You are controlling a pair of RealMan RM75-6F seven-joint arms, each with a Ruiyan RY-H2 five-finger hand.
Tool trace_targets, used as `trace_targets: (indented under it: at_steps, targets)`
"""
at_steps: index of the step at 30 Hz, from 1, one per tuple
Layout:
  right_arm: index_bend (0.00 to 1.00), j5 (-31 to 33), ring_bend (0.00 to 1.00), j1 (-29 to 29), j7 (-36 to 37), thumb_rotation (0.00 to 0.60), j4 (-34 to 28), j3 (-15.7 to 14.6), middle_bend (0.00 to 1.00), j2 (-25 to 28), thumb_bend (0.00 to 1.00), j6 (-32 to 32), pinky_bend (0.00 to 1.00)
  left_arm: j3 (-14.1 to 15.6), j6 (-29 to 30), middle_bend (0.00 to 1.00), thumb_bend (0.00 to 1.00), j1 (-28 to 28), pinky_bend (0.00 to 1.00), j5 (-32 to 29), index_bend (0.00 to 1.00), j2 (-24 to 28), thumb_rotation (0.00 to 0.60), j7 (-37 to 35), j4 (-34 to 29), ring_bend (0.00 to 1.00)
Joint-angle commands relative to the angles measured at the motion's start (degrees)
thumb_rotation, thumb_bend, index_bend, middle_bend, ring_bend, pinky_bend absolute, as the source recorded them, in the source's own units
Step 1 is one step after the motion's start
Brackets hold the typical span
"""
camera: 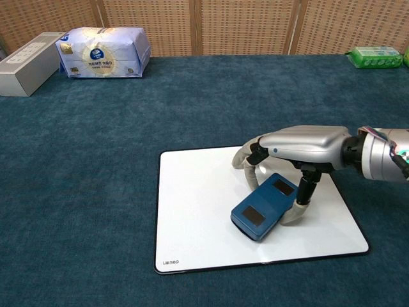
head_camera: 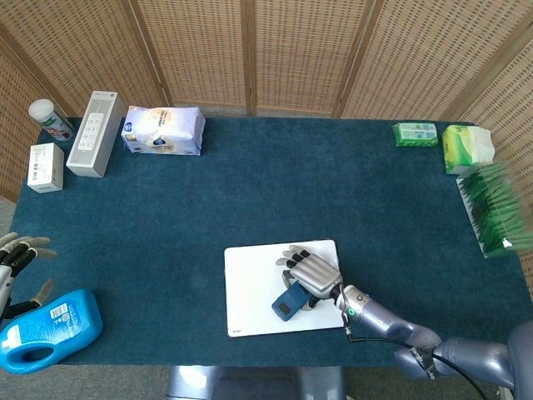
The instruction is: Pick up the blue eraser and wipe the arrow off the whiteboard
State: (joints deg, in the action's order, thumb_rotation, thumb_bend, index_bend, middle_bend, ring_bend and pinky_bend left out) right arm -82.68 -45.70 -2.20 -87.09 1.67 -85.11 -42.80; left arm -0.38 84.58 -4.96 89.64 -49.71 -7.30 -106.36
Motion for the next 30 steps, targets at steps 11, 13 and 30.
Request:
trace_targets:
  at_steps: [11,13,30]
  targets:
    - [0.64,4.58,0.0,1.12,-3.99,0.6,-3.26,2.31,0.18,4.42,0.07,-3.11,0.0,-0.08,-0.47,0.26,0.43,-0.27,0.12,-0.15,0.35,-0.81,0.6,-1.04,1.08,0.21]
    - [0.64,5.16,0.0,1.75,-4.1,0.6,-3.35,2.41,0.18,5.57,0.07,-3.95,0.0,-0.11,-0.75,0.26,0.43,-0.49,0.12,-0.03,0.35,-1.09,0.6,-0.81,1.01,0.21]
    - [0.64,9.35,0.0,7.15,-3.35,0.6,-3.43,2.77,0.18,11.86,0.08,-9.51,0.0,-0.12,-2.12,0.26,0.43,-1.54,0.12,0.12,0.35,-2.46,0.6,-0.17,0.98,0.21]
